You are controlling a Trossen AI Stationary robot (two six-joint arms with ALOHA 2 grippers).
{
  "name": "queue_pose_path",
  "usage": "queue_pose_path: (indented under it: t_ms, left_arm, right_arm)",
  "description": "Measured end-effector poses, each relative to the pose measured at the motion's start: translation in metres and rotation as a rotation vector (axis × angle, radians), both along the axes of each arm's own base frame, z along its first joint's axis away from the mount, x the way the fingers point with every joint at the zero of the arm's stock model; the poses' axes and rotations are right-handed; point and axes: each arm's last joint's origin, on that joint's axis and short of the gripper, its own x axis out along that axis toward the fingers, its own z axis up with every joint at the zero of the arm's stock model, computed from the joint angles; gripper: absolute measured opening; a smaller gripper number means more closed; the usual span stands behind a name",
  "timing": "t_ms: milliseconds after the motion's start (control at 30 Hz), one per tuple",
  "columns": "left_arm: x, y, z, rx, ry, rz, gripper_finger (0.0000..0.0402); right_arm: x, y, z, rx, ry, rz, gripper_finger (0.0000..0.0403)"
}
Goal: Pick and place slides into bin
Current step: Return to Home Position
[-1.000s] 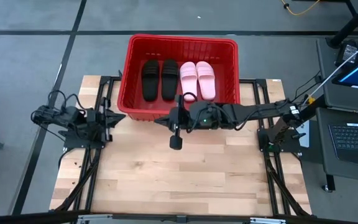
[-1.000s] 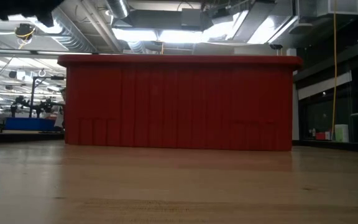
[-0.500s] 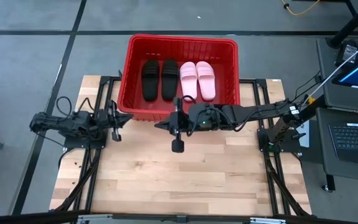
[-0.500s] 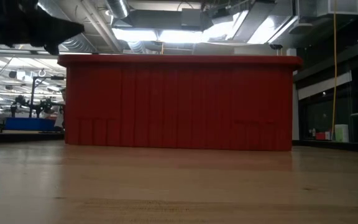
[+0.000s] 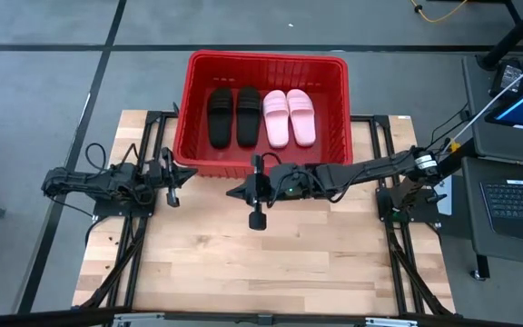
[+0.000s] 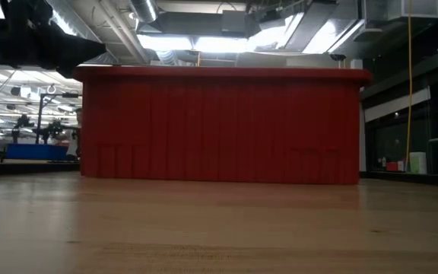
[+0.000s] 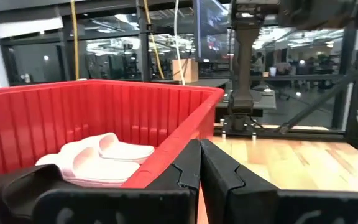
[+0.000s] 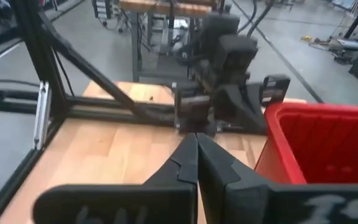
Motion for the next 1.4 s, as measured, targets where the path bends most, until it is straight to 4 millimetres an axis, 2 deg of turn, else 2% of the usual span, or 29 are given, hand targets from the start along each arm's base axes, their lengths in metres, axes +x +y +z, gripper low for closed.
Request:
queue_pose_path:
  t_ms: [67, 167, 333, 500, 700, 867, 1000, 1200, 1400]
  left_arm:
    - [0.000, -0.001, 0.000, 0.001, 0.003, -0.024, 0.0002]
    - [0.000, -0.001, 0.000, -0.022, -0.008, -0.055, 0.0002]
    - [0.000, -0.002, 0.000, -0.007, -0.001, -0.058, 0.0002]
    - [0.000, -0.002, 0.000, -0.002, 0.005, -0.059, 0.0002]
    - [0.000, -0.002, 0.000, 0.000, 0.009, -0.059, 0.0002]
    - [0.000, -0.002, 0.000, -0.002, 0.008, -0.059, 0.0002]
    - [0.000, -0.002, 0.000, 0.022, 0.016, -0.056, 0.0002]
    - [0.000, -0.002, 0.000, 0.026, 0.023, -0.055, 0.0002]
    - [0.000, -0.002, -0.001, 0.028, 0.026, -0.055, 0.0002]
  right_arm:
    - [-0.002, 0.000, -0.003, 0.001, -0.004, -0.001, 0.0005]
    - [-0.010, 0.002, 0.004, 0.015, -0.029, 0.000, 0.0005]
    - [-0.017, 0.017, 0.001, -0.049, -0.001, -0.039, 0.0005]
    - [-0.039, 0.031, 0.012, -0.069, 0.056, -0.079, 0.0005]
    - [-0.046, 0.045, 0.001, -0.054, 0.106, -0.068, 0.0005]
    - [-0.056, 0.043, -0.036, -0.004, 0.084, -0.076, 0.0003]
    - [-0.088, 0.031, -0.036, 0.052, -0.034, -0.083, 0.0006]
    - [-0.147, 0.012, -0.035, 0.025, -0.147, -0.042, 0.0007]
    - [-0.210, -0.001, -0.047, 0.004, -0.209, 0.173, 0.0003]
